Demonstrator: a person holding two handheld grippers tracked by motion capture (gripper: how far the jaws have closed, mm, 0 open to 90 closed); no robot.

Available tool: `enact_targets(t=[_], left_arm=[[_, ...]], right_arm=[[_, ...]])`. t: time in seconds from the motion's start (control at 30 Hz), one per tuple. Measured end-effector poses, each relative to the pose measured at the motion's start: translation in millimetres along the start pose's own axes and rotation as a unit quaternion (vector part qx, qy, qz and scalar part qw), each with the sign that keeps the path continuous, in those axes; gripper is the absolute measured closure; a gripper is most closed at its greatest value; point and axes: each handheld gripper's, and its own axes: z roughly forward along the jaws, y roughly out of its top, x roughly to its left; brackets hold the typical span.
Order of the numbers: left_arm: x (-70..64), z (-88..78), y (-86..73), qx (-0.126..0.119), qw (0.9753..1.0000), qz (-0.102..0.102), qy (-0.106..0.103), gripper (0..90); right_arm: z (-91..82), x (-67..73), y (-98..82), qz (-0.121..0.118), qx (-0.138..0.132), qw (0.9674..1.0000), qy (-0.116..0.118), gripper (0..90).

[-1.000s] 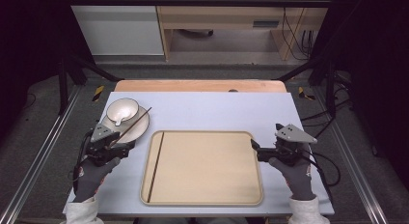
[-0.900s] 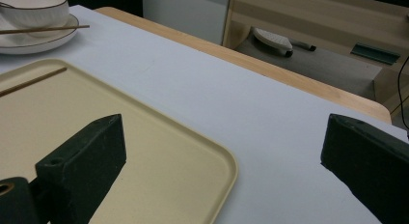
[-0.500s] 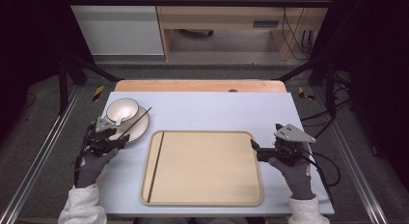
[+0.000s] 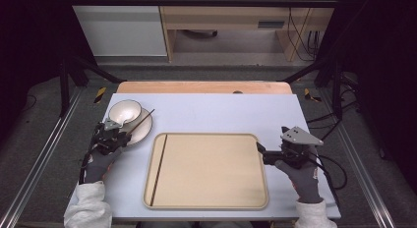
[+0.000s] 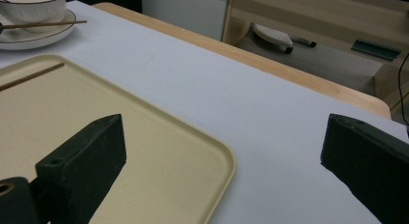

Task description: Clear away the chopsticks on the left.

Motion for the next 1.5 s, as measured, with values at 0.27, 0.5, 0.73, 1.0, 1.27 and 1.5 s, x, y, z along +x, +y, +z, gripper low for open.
enact_targets(t=[0.27,0.5,0.73,1.0,1.27,1.5], left_arm=[[-4.1,-1.5,1.0,0.001,0.9999,0.007,-0.012,83.6],[-14.3,-8.0,3.8,0.001,0.9998,0.018,-0.013,83.9],[-27.3,-19.1,6.5,-0.018,0.9993,0.019,-0.026,83.9],[-46.7,-32.0,7.7,-0.033,0.9993,0.011,-0.016,84.0],[-74.8,-42.3,8.1,-0.053,0.9982,0.024,-0.012,84.0],[-94.9,-54.5,15.1,-0.074,0.9972,0.001,-0.01,84.1]], right_arm=[[0.4,0.1,-0.1,-0.001,0.001,1.0,0.0,2.2],[0.2,0.1,-0.1,-0.001,0.001,1.0,0.0,2.2],[-1.5,-0.3,0.4,0.0,-0.004,1.0,0.0,2.2],[-0.8,1.1,0.3,0.0,-0.005,1.0,0.005,2.2],[-1.9,0.5,0.5,0.0,-0.006,1.0,0.004,2.2],[-2.3,0.3,0.4,0.001,-0.006,1.0,0.004,2.2]])
